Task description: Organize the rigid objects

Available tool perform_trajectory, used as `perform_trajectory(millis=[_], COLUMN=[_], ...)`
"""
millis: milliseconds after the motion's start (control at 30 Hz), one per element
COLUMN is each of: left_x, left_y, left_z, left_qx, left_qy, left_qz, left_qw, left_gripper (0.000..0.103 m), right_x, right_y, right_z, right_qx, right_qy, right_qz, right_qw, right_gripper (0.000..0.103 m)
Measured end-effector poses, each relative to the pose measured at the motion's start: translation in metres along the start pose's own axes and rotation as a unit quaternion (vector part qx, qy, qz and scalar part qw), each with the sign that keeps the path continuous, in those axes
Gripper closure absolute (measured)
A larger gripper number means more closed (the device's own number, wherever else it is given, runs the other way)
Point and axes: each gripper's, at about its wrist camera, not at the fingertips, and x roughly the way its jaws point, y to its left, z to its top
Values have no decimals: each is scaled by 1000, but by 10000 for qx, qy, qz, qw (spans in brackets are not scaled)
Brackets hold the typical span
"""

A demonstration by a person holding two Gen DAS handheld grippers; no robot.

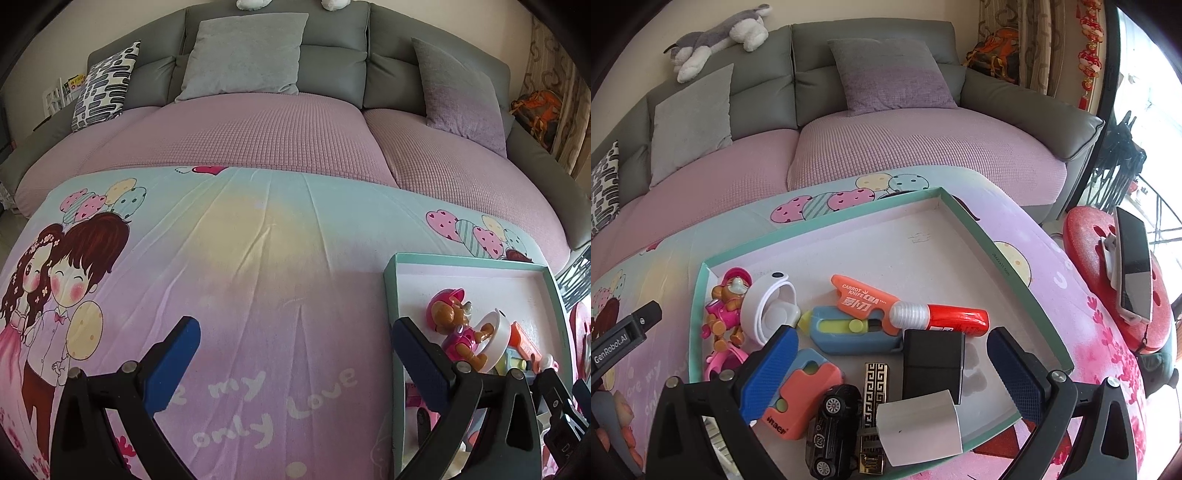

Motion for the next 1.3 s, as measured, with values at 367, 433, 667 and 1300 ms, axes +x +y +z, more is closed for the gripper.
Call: perform_trajectory(millis=[367,433,667,1300], left_x=[-28,-40,-61,-69], left_y=[7,9,13,43], left_z=[-13,-12,-19,-88], left_qx=[-114,-164,-272,-86], left_qy=[-66,-209,-229,538], left_qz=[-86,-133,-21,470], left_qw=[9999,9996,9994,9974], left_gripper=[0,0,0,0], right_x=[-18,-25,-35,-49], right_y=[7,9,14,18], right_z=[-2,-3,-12,-80], right_qx=[-17,-25,-112,-666], right_qy=[-17,-46,44,607], right_qz=[226,284,410,288], right_qw=[9997,9996,9991,9955], right_gripper=[0,0,0,0])
